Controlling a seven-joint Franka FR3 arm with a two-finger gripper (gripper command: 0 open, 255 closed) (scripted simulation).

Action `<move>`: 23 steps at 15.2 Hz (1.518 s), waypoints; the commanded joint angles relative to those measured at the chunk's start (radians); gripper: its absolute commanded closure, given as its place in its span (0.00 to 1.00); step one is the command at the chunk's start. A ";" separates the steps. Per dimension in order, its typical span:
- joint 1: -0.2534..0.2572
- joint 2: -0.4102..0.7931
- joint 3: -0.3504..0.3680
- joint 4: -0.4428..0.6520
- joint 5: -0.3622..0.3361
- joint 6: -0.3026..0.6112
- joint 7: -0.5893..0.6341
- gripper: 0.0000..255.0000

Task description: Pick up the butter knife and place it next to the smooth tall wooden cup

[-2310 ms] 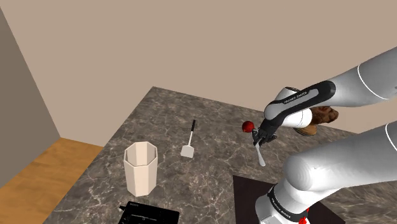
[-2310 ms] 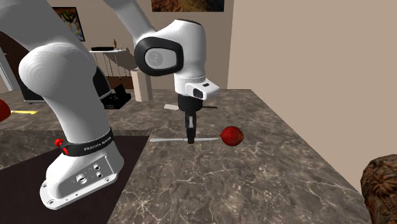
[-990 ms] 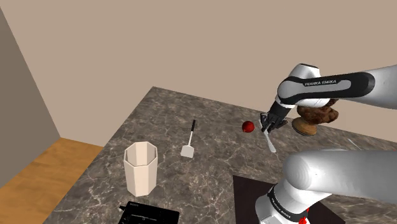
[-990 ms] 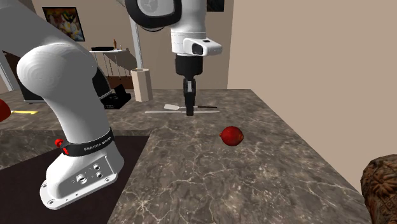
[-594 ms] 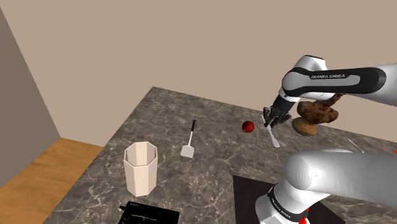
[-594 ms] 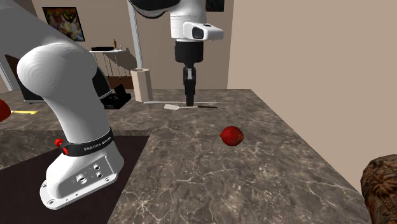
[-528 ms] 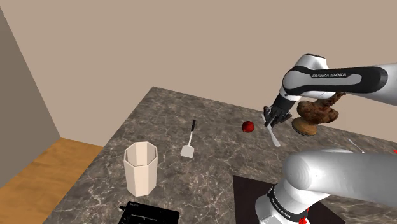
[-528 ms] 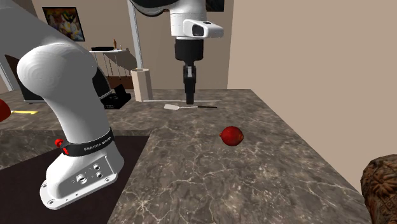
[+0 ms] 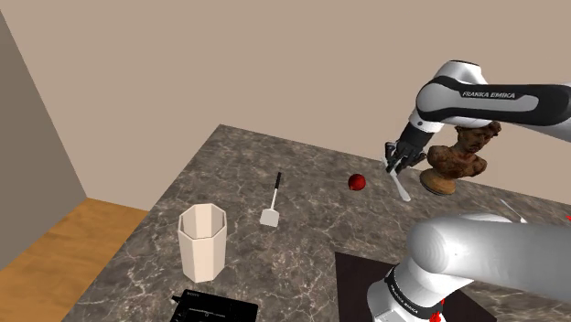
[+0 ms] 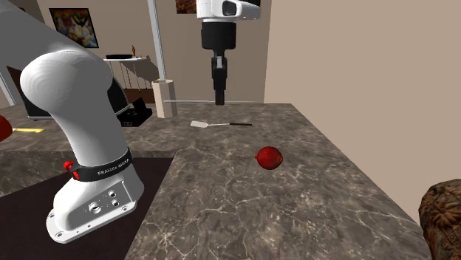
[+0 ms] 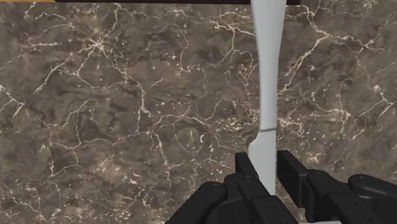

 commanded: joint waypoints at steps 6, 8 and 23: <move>0.006 -0.015 0.014 0.076 0.013 -0.091 0.002 1.00; 0.027 -0.054 0.062 0.048 0.044 -0.105 0.051 1.00; 0.253 -0.139 0.444 0.007 0.350 -0.131 0.442 1.00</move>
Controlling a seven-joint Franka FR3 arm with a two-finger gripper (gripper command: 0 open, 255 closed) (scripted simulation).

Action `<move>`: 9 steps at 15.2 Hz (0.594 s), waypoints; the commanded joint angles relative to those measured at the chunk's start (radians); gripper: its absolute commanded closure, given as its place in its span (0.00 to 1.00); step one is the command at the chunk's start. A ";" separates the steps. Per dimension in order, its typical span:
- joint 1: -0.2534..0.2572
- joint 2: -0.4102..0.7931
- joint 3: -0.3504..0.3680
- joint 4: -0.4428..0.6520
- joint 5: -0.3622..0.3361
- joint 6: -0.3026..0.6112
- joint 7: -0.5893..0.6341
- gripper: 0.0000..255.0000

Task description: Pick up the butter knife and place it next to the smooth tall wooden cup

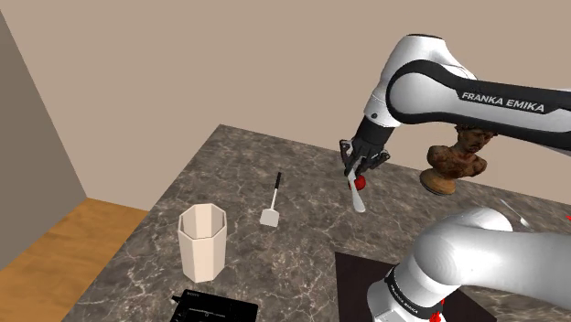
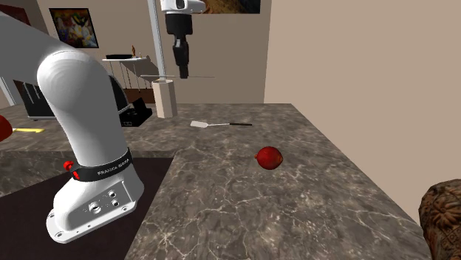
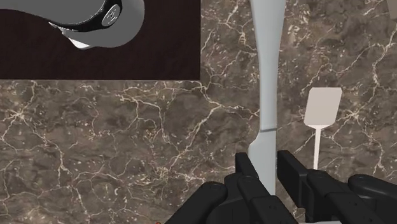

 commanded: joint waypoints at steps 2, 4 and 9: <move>0.042 0.028 0.079 0.017 0.061 0.019 0.078 1.00; 0.065 0.055 0.130 0.039 0.097 0.031 0.129 1.00; 0.104 0.144 0.256 0.115 0.171 0.067 0.252 1.00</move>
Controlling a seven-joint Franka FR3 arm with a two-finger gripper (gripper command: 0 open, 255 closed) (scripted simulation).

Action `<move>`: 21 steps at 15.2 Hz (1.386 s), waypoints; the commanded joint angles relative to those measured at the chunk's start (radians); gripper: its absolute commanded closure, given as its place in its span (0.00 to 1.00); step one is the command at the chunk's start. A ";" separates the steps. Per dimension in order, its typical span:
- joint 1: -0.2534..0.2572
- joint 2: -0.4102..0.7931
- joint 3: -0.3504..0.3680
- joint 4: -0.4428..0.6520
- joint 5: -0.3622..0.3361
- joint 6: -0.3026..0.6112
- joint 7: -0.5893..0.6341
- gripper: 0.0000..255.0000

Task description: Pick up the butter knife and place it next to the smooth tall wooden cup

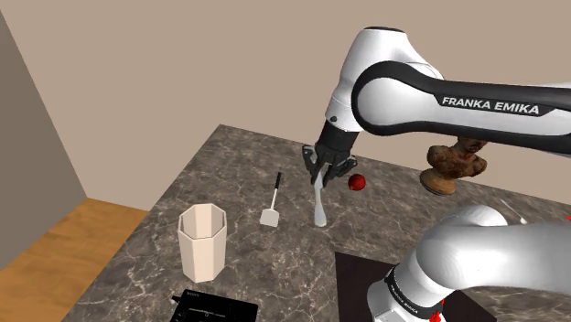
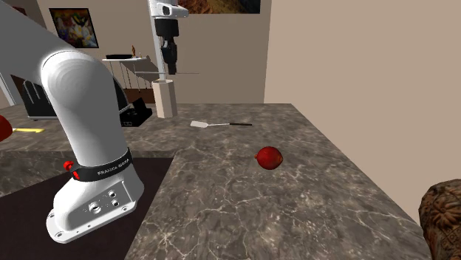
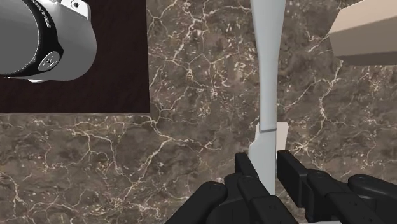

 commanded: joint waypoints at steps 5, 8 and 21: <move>0.023 0.095 0.125 0.058 0.059 0.061 0.111 1.00; 0.025 0.106 0.140 0.025 0.070 0.105 0.109 1.00; 0.030 0.191 0.212 -0.096 0.121 0.311 0.098 1.00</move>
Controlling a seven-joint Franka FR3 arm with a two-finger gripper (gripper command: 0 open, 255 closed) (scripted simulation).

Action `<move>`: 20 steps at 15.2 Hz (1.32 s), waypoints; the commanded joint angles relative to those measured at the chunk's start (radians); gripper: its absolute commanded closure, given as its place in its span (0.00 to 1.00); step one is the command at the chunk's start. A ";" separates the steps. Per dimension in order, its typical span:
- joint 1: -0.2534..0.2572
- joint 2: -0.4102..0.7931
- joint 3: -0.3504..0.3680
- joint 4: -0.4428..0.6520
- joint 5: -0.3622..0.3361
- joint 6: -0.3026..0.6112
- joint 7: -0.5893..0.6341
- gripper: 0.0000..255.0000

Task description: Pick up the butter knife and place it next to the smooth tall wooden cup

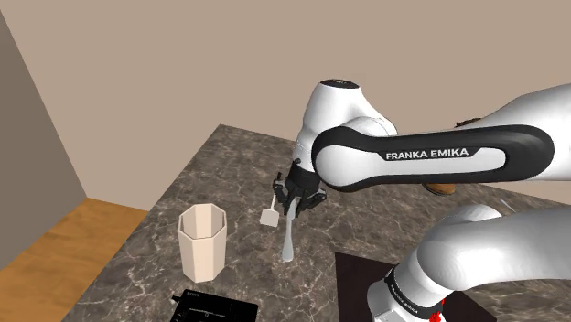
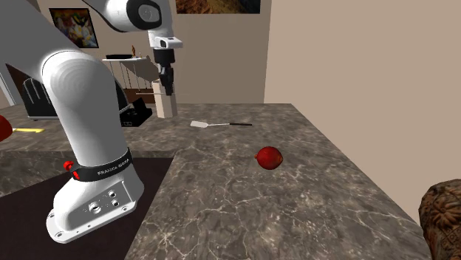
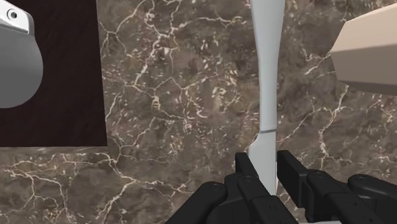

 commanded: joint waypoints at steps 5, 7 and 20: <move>-0.003 0.059 0.036 -0.047 0.021 0.106 -0.005 1.00; -0.006 0.083 0.050 -0.060 0.027 0.143 -0.005 1.00; -0.053 0.294 0.149 -0.121 0.031 0.412 0.008 1.00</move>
